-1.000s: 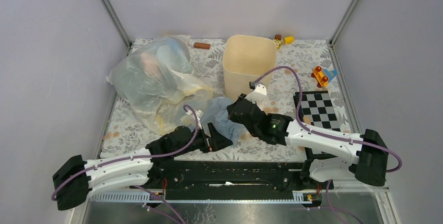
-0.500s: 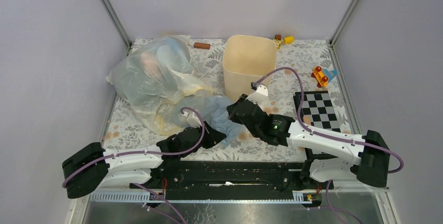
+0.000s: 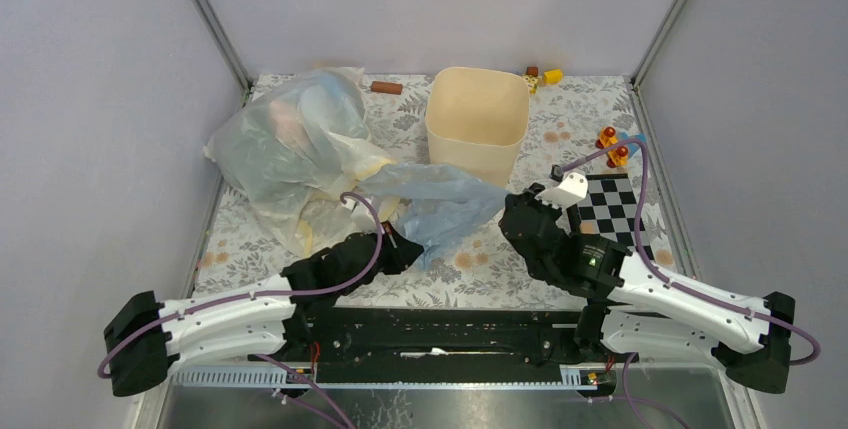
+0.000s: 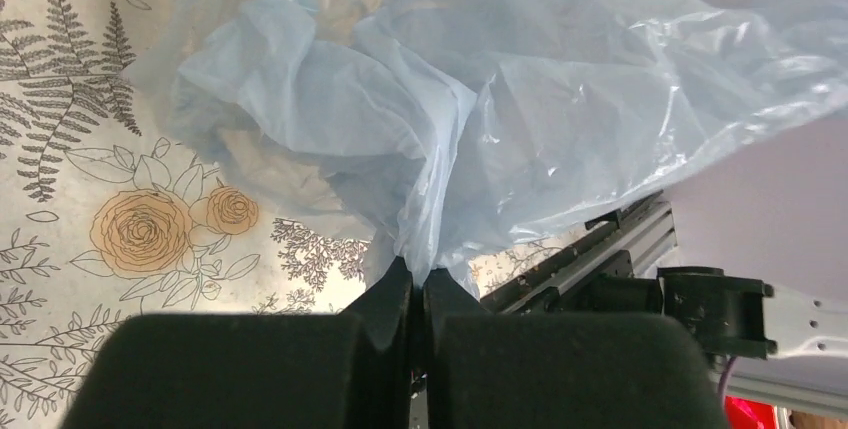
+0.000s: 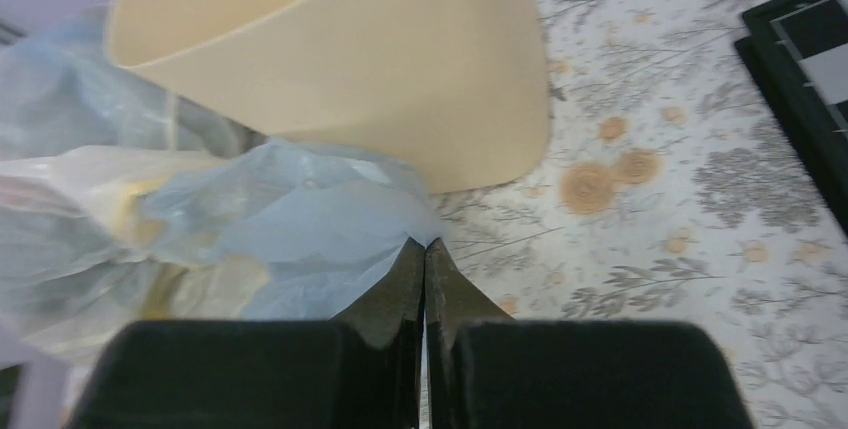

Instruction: Put the trash bags into the trash bin

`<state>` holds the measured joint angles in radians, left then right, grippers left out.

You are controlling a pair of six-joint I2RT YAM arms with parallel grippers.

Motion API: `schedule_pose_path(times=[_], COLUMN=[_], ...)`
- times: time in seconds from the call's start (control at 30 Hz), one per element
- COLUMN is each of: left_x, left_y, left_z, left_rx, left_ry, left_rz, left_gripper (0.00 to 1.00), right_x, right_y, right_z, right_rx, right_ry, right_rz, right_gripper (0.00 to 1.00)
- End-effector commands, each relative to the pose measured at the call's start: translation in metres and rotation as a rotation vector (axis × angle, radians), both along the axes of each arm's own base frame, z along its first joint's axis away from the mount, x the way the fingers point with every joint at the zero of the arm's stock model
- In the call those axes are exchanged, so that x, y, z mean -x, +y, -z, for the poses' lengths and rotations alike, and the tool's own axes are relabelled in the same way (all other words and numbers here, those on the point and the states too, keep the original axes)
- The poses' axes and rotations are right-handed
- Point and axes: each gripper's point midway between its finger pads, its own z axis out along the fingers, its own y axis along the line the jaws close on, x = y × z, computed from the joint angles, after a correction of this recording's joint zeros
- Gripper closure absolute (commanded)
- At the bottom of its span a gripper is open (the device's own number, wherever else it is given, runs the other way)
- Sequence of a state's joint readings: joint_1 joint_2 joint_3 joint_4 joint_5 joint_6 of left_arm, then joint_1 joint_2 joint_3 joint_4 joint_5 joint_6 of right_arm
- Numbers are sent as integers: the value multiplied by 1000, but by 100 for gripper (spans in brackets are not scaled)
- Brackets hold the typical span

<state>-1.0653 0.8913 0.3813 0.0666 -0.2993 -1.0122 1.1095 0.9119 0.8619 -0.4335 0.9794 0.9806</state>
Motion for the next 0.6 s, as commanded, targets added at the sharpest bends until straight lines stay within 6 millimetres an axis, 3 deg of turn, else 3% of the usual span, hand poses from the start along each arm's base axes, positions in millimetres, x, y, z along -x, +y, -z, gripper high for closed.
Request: schedule_pose_path(times=[0.0,0.07,0.13,0.2,0.3,0.33,0.4,0.57], left_x=[9,14,20,24,27,27,25,26], left_y=[37,30,23,17,15,16,20,20], left_z=[28,14,-1,-18,-37,-41,-45,-38], left_rx=[-198,-161,-131,-115,-130,-141,-168,-188], left_ry=[14,-6,-22,-36,-52,-56,-55,-42], left_rz=[11,58,115,161,199,202,193,201], left_gripper=[100,100,100,100,100,100,100,99], right_x=[-11,-14,-16,-16,-9,-5,2,24], right_y=[-73,-69,-48,-25,9,18,23,41], right_z=[2,12,20,27,27,27,22,1], right_rx=[245,305,377,424,475,477,458,365], right_ry=[-84,-50,-5,36,52,45,20,-80], right_rz=[260,229,110,-35,-284,-362,-433,-631], right_gripper=[100,100,92,70,23,17,11,13])
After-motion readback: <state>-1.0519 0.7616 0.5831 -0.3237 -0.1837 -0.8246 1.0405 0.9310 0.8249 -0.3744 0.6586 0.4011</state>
